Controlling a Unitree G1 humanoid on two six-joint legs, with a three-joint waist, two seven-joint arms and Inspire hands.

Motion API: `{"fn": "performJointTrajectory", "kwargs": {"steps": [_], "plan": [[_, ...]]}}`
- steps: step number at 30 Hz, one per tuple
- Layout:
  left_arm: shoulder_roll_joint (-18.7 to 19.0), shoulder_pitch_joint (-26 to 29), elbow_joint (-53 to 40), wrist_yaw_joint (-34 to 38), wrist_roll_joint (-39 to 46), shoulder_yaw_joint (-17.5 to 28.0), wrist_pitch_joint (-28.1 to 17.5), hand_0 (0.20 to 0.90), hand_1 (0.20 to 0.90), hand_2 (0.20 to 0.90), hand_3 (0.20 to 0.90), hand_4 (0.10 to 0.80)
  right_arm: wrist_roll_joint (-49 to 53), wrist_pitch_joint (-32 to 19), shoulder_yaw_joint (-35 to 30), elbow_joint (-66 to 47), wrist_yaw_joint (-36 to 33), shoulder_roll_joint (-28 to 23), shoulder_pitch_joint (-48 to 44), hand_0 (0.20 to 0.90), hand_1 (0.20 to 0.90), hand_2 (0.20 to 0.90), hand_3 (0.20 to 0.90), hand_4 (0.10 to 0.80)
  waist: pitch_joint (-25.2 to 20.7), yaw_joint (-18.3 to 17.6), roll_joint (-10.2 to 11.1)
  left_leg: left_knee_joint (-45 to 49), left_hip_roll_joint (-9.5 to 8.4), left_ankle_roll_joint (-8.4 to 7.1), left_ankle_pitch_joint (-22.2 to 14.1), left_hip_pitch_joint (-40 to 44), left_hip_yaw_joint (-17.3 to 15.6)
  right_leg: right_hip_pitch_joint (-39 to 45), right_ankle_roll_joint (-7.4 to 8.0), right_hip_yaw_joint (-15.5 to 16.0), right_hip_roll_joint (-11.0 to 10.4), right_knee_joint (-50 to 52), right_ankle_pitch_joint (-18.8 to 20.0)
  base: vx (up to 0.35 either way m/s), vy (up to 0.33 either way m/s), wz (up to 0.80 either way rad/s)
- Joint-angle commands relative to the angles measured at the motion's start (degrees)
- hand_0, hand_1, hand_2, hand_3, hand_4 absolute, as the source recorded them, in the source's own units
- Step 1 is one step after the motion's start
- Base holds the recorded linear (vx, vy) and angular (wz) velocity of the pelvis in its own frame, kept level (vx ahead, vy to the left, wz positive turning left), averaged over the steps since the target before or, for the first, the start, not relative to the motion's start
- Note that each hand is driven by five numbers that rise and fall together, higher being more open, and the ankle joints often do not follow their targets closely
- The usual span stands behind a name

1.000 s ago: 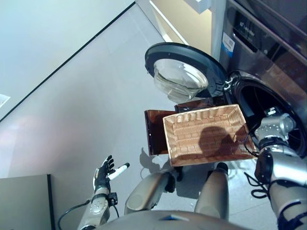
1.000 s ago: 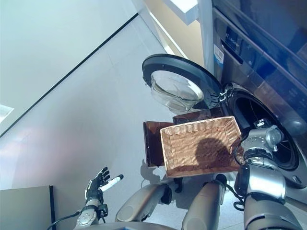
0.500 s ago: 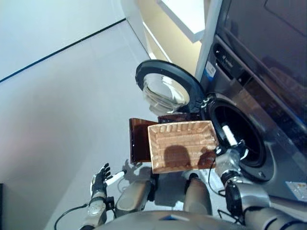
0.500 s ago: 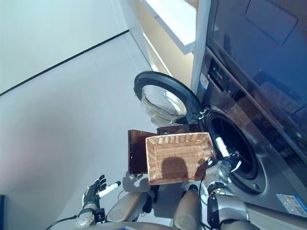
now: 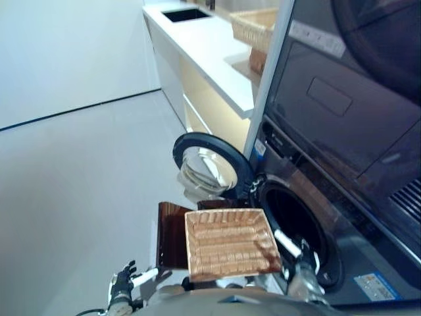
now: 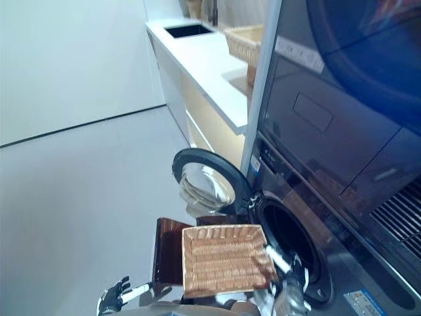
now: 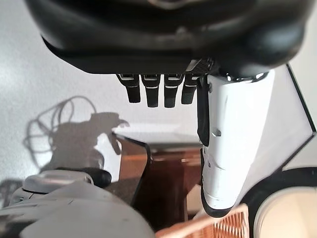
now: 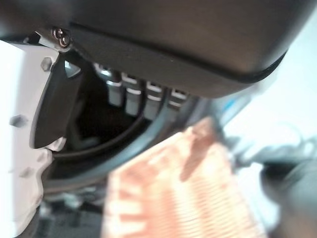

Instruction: Pick up the clothes and place them into the washing machine

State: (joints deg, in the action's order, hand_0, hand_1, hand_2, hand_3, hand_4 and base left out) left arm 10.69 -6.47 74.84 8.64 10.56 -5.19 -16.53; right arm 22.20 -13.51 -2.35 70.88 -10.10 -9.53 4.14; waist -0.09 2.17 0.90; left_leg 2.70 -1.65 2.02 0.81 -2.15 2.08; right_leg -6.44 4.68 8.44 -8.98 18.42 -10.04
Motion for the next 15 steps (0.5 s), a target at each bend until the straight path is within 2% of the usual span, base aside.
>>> {"fn": "performJointTrajectory", "kwargs": {"steps": [1, 5, 6, 9, 15], "plan": [[0.47, 2.38, 2.15, -1.98, -4.32, 0.46, -1.3, 0.9, 0.9, 0.9, 0.9, 0.8, -16.95, 0.64, 4.45, 1.13, -1.4, -2.67, -0.96, 0.9, 0.9, 0.9, 0.9, 0.8, -2.24, -0.06, -0.03, -0.65, -0.51, -2.8, 1.08, -2.54, -1.91, 4.74, 1.71, 0.48, 0.57, -13.2, 9.72, -0.027, -0.022, -0.16], [-0.56, 1.82, 3.54, -4.18, -8.9, -1.4, -0.5, 0.9, 0.9, 0.9, 0.9, 0.8, -34.37, 4.45, 11.45, 9.39, -1.89, -3.72, 0.73, 0.9, 0.9, 0.9, 0.9, 0.8, -3.68, -0.2, -0.42, -3.0, -0.26, -3.13, 1.98, -0.38, -1.79, 7.05, 1.76, 0.32, 0.34, -15.73, 10.47, 0.008, -0.011, -0.13], [-1.04, 1.55, 4.68, -5.44, -10.49, -1.75, 0.49, 0.9, 0.9, 0.9, 0.9, 0.8, -37.1, 5.69, 11.31, 12.39, -0.87, -3.67, 1.23, 0.9, 0.9, 0.9, 0.9, 0.8, -3.8, -0.38, -0.29, -2.36, -0.34, -2.99, 1.53, 0.3, -1.94, 7.94, 1.77, 0.52, 0.11, -15.22, 10.4, 0.006, -0.024, -0.06], [-1.55, 1.35, 4.78, -6.59, -12.23, -2.68, 0.92, 0.9, 0.9, 0.9, 0.9, 0.8, -38.37, 6.73, 10.13, 14.64, -0.49, -4.09, 1.92, 0.9, 0.9, 0.9, 0.9, 0.8, -4.48, -0.55, -0.44, -2.18, -0.58, -2.83, 0.96, 1.17, -1.65, 8.78, 1.86, 0.69, -0.12, -15.07, 10.25, 0.054, -0.018, 0.05], [-2.34, 1.8, 5.0, -7.51, -14.72, -5.21, 2.29, 0.9, 0.9, 0.9, 0.9, 0.8, -34.72, 7.09, 5.39, 14.64, -0.86, -6.08, 0.96, 0.9, 0.9, 0.9, 0.9, 0.8, -5.35, -1.76, -1.0, -1.97, -0.45, -2.68, 0.12, 2.62, -2.19, 9.54, 2.01, 0.29, -0.36, -14.88, 9.95, 0.014, -0.002, 0.03]]}}
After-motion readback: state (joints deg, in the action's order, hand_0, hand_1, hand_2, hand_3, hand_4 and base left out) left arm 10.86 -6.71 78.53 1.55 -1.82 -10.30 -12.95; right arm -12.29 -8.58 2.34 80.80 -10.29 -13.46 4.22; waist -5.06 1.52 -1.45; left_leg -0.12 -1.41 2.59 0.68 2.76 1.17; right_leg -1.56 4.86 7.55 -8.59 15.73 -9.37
